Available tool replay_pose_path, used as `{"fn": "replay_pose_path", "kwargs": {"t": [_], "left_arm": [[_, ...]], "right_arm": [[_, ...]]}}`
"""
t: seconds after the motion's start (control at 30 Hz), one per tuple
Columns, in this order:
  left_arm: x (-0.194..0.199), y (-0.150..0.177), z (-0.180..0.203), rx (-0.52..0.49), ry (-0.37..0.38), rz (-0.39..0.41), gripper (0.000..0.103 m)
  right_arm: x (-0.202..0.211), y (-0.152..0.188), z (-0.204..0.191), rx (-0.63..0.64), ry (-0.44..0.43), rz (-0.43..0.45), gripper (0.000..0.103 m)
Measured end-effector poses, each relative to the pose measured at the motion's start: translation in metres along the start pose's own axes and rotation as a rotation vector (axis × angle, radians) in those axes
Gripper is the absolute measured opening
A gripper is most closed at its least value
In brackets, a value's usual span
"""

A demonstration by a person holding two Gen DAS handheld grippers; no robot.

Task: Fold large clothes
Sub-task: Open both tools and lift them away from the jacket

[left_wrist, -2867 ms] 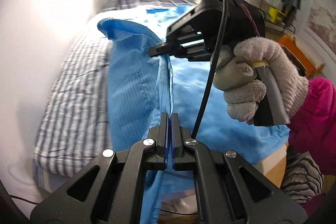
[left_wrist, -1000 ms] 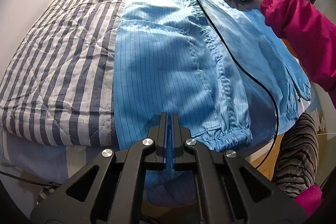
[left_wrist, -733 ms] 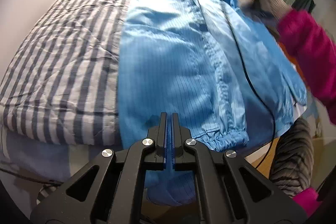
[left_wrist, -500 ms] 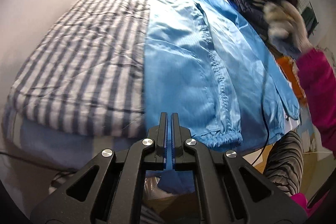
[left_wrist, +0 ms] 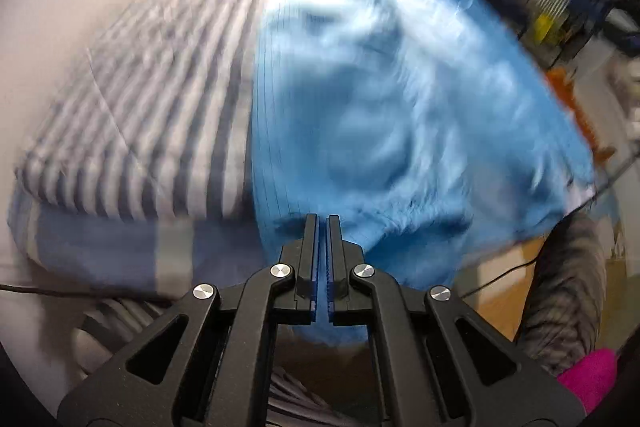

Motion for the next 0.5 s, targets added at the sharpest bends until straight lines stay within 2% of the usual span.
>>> {"fn": "replay_pose_path", "kwargs": {"t": [0.07,0.13,0.3,0.4,0.5], "left_arm": [[-0.003,0.010,0.003,-0.058,-0.027,-0.052,0.000],[0.009,0.013,0.002,-0.077,-0.043,-0.034,0.000],[0.052,0.010,-0.029,0.078,-0.043,0.088,0.000],[0.066,0.008,-0.036,0.095,-0.057,0.123,0.000],[0.072,0.000,-0.028,0.086,-0.047,0.149,0.000]], "right_arm": [[0.016,0.012,0.012,-0.021,0.012,-0.004,0.040],[0.031,0.023,0.025,-0.029,0.033,-0.002,0.040],[0.057,0.046,0.051,-0.026,0.104,0.016,0.041],[0.060,0.055,0.066,-0.050,0.134,0.029,0.043],[0.071,0.056,0.077,-0.086,0.153,0.097,0.049]]}}
Point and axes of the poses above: each gripper's, at about its wrist camera, not at the fingertips, and x roughly against the way its jaws point, z to its right, y to its underside, the point moved 9 cm from there along -x, roughly the way its jaws point, and after that the axes turned 10 degrees about y, right-handed, at the moved point
